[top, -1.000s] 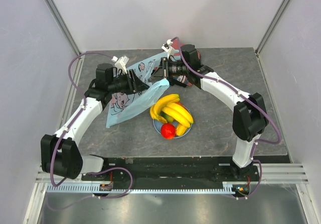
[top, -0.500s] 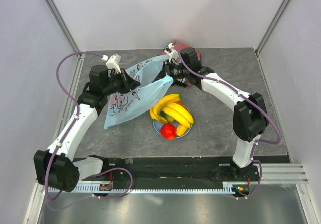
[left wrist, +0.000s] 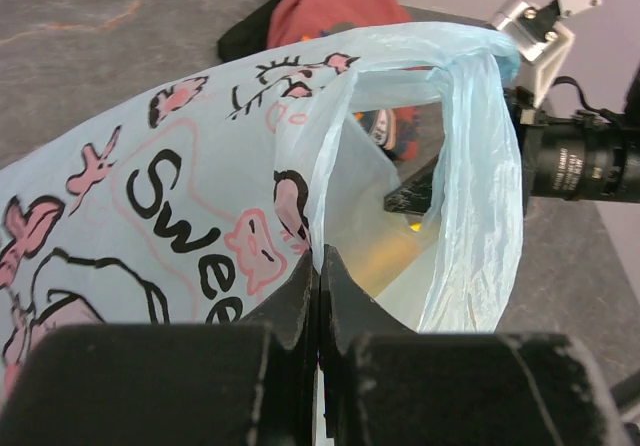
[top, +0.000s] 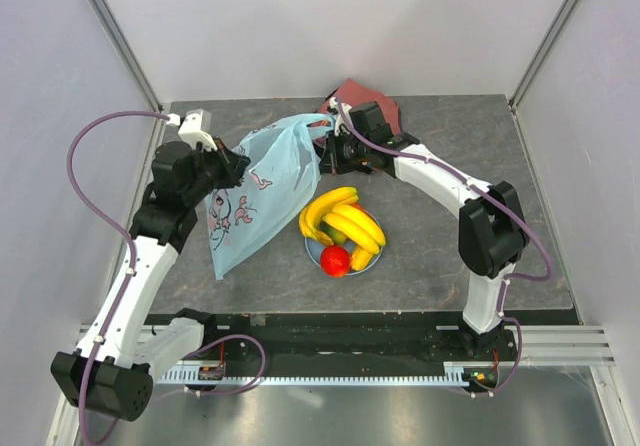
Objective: Place the fruits into the plastic bag
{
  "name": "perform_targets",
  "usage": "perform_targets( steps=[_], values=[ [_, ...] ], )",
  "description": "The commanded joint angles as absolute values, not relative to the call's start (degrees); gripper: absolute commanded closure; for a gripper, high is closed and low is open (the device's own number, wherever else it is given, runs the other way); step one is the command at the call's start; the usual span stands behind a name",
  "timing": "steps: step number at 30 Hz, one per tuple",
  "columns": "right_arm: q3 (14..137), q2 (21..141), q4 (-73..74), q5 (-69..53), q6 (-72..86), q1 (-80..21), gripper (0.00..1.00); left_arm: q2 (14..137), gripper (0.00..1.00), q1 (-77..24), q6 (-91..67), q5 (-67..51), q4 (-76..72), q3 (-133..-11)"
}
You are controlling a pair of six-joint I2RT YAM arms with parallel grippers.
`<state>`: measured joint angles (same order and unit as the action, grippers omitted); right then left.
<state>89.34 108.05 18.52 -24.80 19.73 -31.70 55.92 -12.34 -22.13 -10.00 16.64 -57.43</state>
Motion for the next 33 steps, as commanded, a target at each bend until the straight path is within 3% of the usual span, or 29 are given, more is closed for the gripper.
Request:
perform_targets(
  steps=[1, 22, 28, 30, 31, 33],
  values=[
    [93.08, 109.51, 20.48, -18.82, 16.97, -32.34, 1.00, 55.11, 0.99, -9.85, -17.93, -6.77, 20.04, -59.06],
    [98.09, 113.73, 24.87, -13.27, 17.40, -30.67, 1.00, 55.02, 0.98, 4.48, -14.50, -6.85, 28.13, -68.38],
    [97.21, 111.27, 23.29, -17.31, 14.07, -30.67, 1.00, 59.66, 0.98, 4.48, -13.01, -24.29, 25.32, -67.59],
    [96.24, 108.91, 22.24, -18.10, 13.10, -30.59, 0.93, 61.34, 0.98, 4.48, -11.69, -27.41, 25.31, -67.94],
    [95.89, 108.03, 21.98, -18.19, 12.40, -30.59, 0.71, 63.44, 0.98, 4.48, -11.08, -29.60, 25.49, -68.03],
    [94.14, 104.70, 21.10, -18.02, 11.52, -30.24, 0.51, 65.73, 0.98, 4.40, -9.15, -31.46, 26.71, -69.42]
  ],
)
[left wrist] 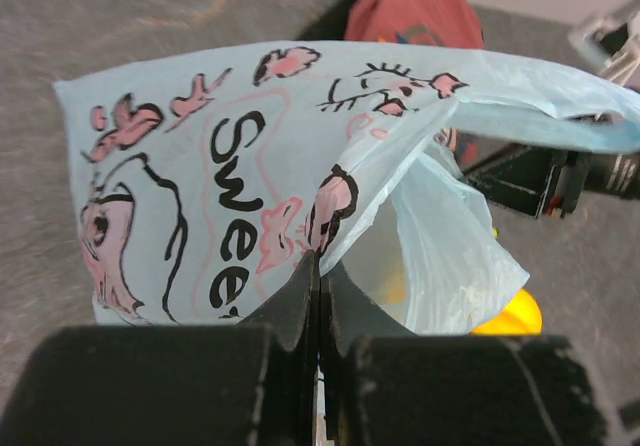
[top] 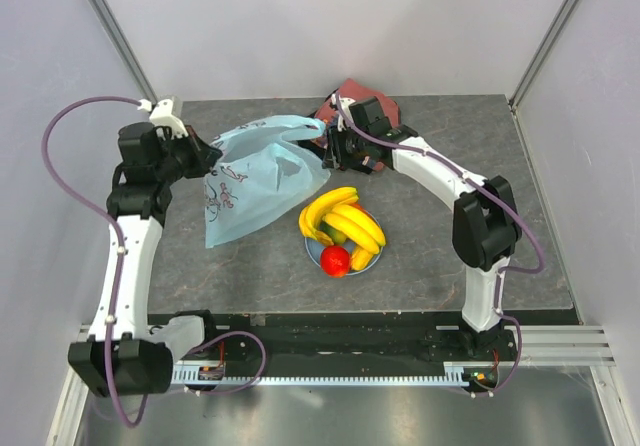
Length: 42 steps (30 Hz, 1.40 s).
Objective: Place the fruits into the plastic bag
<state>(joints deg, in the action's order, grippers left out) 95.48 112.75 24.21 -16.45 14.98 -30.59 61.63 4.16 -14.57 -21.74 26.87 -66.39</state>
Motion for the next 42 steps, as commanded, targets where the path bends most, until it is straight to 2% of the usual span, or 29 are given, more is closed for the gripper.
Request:
perform_targets(
  steps=[1, 3, 5, 15, 20, 25, 33, 38, 42],
  values=[
    [93.52, 103.55, 20.40, -17.41, 10.64, -30.06, 0.39, 66.70, 0.98, 4.48, -8.53, -32.60, 28.20, -70.04],
    [91.33, 100.39, 20.13, -16.44, 9.76, -29.71, 0.28, 69.78, 0.98, 4.48, -7.39, -33.13, 29.61, -71.54],
    [89.49, 98.71, 20.21, -14.52, 8.53, -29.71, 0.25, 71.53, 0.98, 4.48, -7.38, -32.96, 30.50, -72.42],
    [79.55, 89.66, 23.82, -13.97, 1.07, -29.97, 0.24, 72.51, 0.99, 4.48, -9.49, -28.04, 30.50, -73.04],
    [75.77, 86.14, 25.75, -10.37, -1.49, -31.11, 0.24, 73.39, 0.98, 4.48, -8.35, -30.67, 30.59, -73.92],
    [77.69, 86.74, 21.90, -10.81, -0.44, -31.46, 0.23, 73.65, 0.99, 4.48, -5.81, -35.93, 31.11, -73.39],
    [86.92, 95.70, 18.11, -16.08, 0.00, -31.82, 0.23, 73.92, 0.99, 4.39, -3.34, -38.41, 32.52, -72.86],
    [93.33, 99.40, 20.12, -16.70, -0.88, -31.99, 0.23, 73.92, 0.98, 4.48, -4.48, -36.31, 32.70, -73.21],
    [90.10, 95.81, 21.44, -15.83, -1.93, -32.17, 0.23, 74.35, 0.99, 4.48, -8.78, -32.18, 32.17, -74.18]
  ],
)
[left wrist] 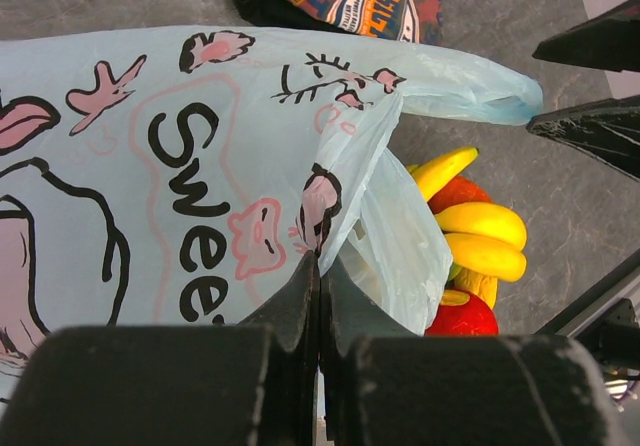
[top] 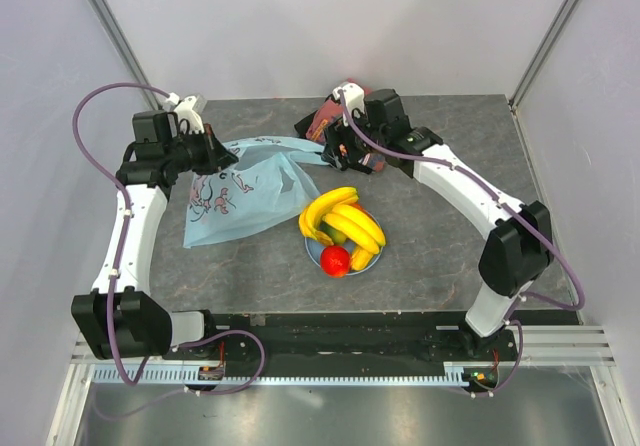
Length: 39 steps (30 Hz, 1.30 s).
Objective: Place the fruits into the plastic bag
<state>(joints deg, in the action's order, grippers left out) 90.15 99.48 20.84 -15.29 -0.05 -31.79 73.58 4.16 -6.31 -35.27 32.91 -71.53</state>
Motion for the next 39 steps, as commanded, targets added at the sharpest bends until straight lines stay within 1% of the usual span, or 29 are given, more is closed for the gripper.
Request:
perform_targets(
  steps=[1, 2, 3, 4, 9, 12, 15, 20, 23, 29, 39],
  values=[
    [87.83, 93.71, 22.14, -15.30, -2.28, -32.25, 0.23, 74.62, 0.98, 4.40, -9.40, -31.91, 32.17, -74.79],
    [86.58, 92.47, 22.67, -14.86, -2.72, -32.34, 0.22, 74.97, 0.98, 4.48, -10.01, -31.38, 32.08, -75.14],
    [80.13, 87.15, 26.33, -10.68, -4.64, -32.95, 0.20, 76.54, 0.99, 4.40, -12.46, -30.07, 32.17, -76.97],
    [78.94, 84.66, 27.15, -10.03, -4.92, -33.22, 0.20, 76.90, 0.98, 4.39, -12.83, -30.15, 32.17, -77.34],
    [73.75, 81.21, 33.47, -7.30, -6.59, -35.42, 0.19, 79.10, 0.98, 4.48, -14.59, -31.20, 32.25, -79.80],
    [71.82, 81.65, 36.56, -6.42, -7.47, -37.09, 0.14, 80.42, 0.98, 4.57, -14.77, -31.73, 32.26, -80.94],
    [69.97, 81.56, 36.91, -4.92, -8.79, -38.67, 0.12, 81.12, 0.98, 4.48, -14.94, -31.99, 32.34, -81.56],
    [69.78, 84.81, 37.01, -3.96, -10.55, -40.51, 0.12, 82.00, 0.98, 4.48, -15.21, -32.61, 32.26, -82.18],
    [70.49, 87.27, 36.30, -3.78, -10.72, -42.01, 0.06, 82.00, 0.98, 4.57, -15.21, -32.52, 32.34, -82.09],
    [71.89, 90.53, 36.04, -0.88, -12.04, -44.38, 0.06, 81.65, 0.99, 4.57, -15.12, -32.61, 32.43, -81.74],
    [70.58, 93.25, 33.84, 1.23, -13.80, -44.47, 0.06, 81.04, 0.98, 4.48, -14.59, -31.99, 32.87, -81.12]
  ],
)
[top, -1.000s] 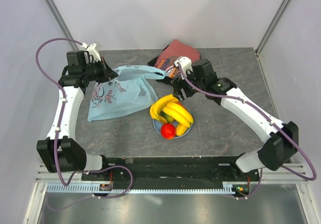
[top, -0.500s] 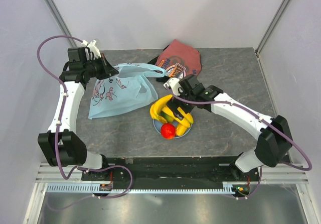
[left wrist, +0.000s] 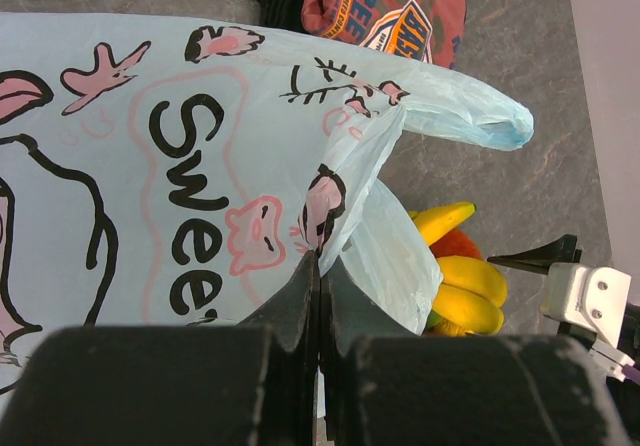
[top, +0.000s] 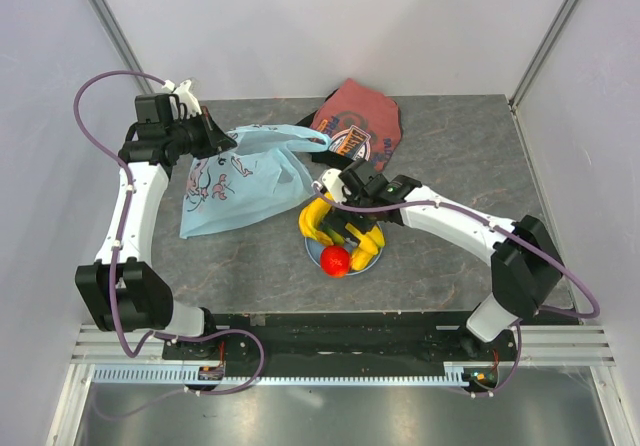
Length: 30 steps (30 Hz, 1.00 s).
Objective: Place the fruits into the plastic bag
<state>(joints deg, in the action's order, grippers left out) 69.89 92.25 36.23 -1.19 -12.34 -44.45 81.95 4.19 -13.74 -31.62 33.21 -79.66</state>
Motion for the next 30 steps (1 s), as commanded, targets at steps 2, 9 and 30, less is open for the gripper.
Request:
perform_targets(
  steps=[2, 9, 30],
  values=[
    [70.49, 93.43, 33.66, 1.06, -14.06, -44.56, 0.07, 80.95, 0.98, 4.48, -14.50, -31.99, 33.05, -81.04],
    [70.05, 93.08, 33.66, 0.18, -14.15, -44.56, 0.34, 80.60, 0.99, 4.57, -14.50, -31.99, 33.22, -80.68],
    [79.36, 80.86, 43.86, -3.25, -9.58, -44.91, 0.65, 78.75, 0.99, 4.48, -11.08, -33.57, 33.14, -79.02]
  ],
)
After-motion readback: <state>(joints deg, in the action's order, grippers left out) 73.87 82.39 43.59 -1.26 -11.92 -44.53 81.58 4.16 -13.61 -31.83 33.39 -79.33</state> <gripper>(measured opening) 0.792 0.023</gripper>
